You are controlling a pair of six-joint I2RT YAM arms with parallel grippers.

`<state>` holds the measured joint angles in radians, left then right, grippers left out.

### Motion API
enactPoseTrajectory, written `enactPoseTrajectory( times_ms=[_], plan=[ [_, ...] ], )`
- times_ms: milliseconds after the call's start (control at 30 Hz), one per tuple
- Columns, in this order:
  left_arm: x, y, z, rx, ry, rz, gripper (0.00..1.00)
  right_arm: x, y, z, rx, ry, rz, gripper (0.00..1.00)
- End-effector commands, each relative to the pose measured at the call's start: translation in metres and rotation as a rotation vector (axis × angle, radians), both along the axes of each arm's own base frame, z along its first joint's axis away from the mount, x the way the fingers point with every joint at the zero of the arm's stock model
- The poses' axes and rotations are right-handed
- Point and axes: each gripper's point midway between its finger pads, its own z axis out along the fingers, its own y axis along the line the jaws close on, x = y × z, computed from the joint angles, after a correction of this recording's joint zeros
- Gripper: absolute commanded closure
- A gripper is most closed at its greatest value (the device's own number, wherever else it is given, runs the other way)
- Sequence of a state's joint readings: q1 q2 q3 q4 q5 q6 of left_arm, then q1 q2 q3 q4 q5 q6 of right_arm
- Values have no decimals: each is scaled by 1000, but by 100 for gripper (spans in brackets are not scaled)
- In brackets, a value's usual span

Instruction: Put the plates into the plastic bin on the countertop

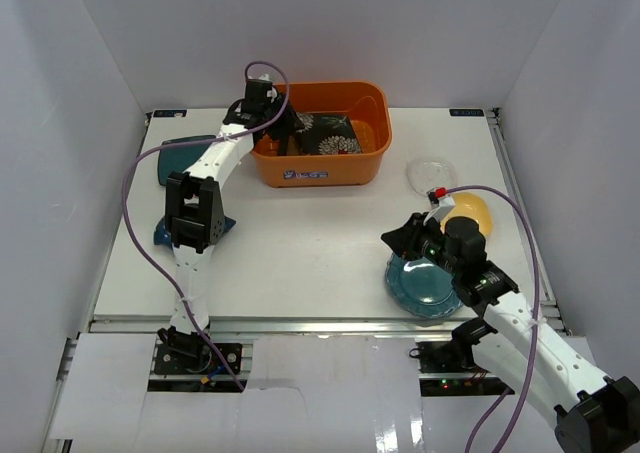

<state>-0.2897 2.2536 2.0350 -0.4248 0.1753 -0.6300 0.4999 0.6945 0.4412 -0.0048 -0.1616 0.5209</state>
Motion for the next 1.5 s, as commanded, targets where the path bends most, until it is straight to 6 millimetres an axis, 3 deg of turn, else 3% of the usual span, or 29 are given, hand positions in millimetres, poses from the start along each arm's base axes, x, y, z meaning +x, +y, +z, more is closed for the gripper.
enactPoseTrajectory(
  times_ms=[0,67,200,333,400,433,467,500,533,567,600,633,667,700,733,767,800,833,867,933,1000,1033,1100,1133,1200,1267,1367,1400,1467],
  plan=[
    [6,-2,60,-55,-140,-20,39,0,7,5,18,-20,24,78],
    [6,-1,58,-38,-142,-24,19,0,7,1,16,-9,21,78],
    [5,5,86,-21,-204,-14,4,1,5,-2,11,-5,5,77],
    [-2,6,157,-43,-345,-35,2,2,6,-2,8,0,6,75],
    [-17,8,207,-61,-434,-47,2,3,6,2,7,-8,3,74],
    [-26,8,219,-72,-453,-60,2,5,5,5,3,-16,-8,74],
    [-48,10,254,-95,-512,-74,3,6,4,8,2,-22,-15,73],
    [-62,10,266,-112,-530,-89,5,9,3,15,1,-38,-23,73],
    [-77,0,242,-110,-477,-118,8,13,-1,22,-4,-61,-50,73],
    [-93,-5,244,-119,-490,-138,10,15,-3,29,-3,-77,-66,72],
    [-132,-17,231,-122,-460,-185,14,20,-8,45,5,-114,-101,70],
    [-154,-22,262,-153,-525,-202,14,20,-11,50,2,-121,-114,69],
    [-171,-30,212,-144,-431,-225,19,21,-13,59,8,-142,-124,68],
    [-207,-34,222,-174,-461,-268,20,20,-13,69,18,-163,-125,68],
    [-236,-54,208,-204,-430,-330,21,24,-23,87,28,-202,-180,68],
    [-256,-58,155,-187,-320,-345,22,24,-27,97,34,-223,-199,68],
    [-277,-59,151,-209,-314,-356,23,23,-34,111,50,-261,-233,67],
    [-300,-73,137,-243,-274,-402,23,20,-39,126,62,-287,-250,67],
    [-316,-74,97,-230,-185,-415,23,17,-44,136,72,-309,-264,67],
    [-346,-91,74,-263,-125,-492,23,9,-55,165,96,-377,-293,66],
    [-367,-103,39,-266,-29,-526,22,2,-56,174,99,-393,-277,64],
    [-379,-121,26,-270,-8,-578,22,-1,-55,183,109,-403,-264,64],
    [-391,-141,12,-267,35,-642,19,-5,-46,180,105,-385,-210,63],
    [-399,-156,-11,-240,86,-682,18,-6,-44,178,104,-376,-196,63],
    [-406,-174,-19,-245,116,-741,16,-6,-38,167,93,-339,-168,63],
    [-406,-186,-45,-241,173,-745,16,-8,-36,158,87,-319,-152,63],
    [-401,-200,-58,-263,196,-759,16,-8,-34,148,87,-299,-145,63],
    [-401,-203,-77,-248,241,-757,16,-7,-33,141,78,-286,-143,62],
    [-400,-213,-82,-264,249,-775,16,-7,-33,133,71,-270,-143,62]
  ],
)
